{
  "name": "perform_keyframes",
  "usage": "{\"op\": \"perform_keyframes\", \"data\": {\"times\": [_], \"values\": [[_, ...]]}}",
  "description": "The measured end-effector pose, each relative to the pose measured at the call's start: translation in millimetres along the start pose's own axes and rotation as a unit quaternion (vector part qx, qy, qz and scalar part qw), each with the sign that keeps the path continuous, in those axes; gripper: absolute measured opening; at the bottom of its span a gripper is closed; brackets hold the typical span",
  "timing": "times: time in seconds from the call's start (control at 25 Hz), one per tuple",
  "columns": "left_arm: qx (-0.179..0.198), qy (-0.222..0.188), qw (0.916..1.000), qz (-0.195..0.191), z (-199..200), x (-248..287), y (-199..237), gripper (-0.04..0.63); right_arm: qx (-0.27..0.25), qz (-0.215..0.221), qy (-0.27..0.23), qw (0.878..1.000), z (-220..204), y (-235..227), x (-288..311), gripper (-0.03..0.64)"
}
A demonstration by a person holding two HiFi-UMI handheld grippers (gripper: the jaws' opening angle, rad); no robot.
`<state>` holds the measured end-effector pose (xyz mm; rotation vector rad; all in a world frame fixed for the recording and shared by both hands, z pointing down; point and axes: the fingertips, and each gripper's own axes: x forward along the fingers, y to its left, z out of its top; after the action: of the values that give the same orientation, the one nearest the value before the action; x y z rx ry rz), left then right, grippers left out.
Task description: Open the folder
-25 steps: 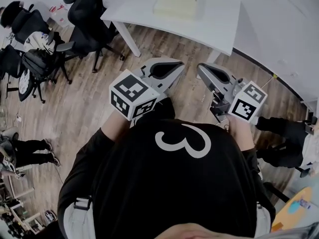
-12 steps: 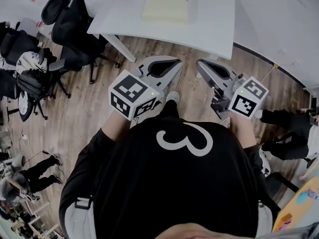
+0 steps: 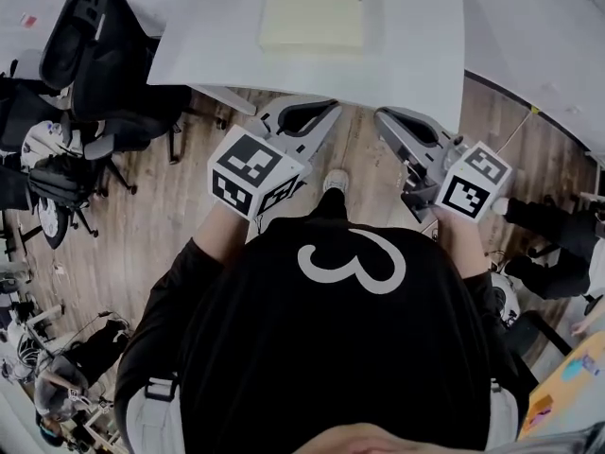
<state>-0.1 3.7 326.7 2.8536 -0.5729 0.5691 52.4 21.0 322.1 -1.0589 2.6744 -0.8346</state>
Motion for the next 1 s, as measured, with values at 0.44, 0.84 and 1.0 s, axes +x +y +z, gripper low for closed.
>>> {"op": "perform_keyframes", "data": {"times": [0.44,0.84,1.0], "values": [[0.026,0.039,0.9989,0.004,-18,50,92,0.018,0.033,-0.042,0.017,0.998,3,-76,50,0.025],[0.109,0.068,0.9917,0.008,-24,92,144,0.109,0.039,-0.085,0.022,0.995,5,-106,64,0.025],[0.152,0.103,0.983,-0.007,-35,113,146,0.167,0.043,-0.096,0.012,0.994,9,-112,54,0.025]]}}
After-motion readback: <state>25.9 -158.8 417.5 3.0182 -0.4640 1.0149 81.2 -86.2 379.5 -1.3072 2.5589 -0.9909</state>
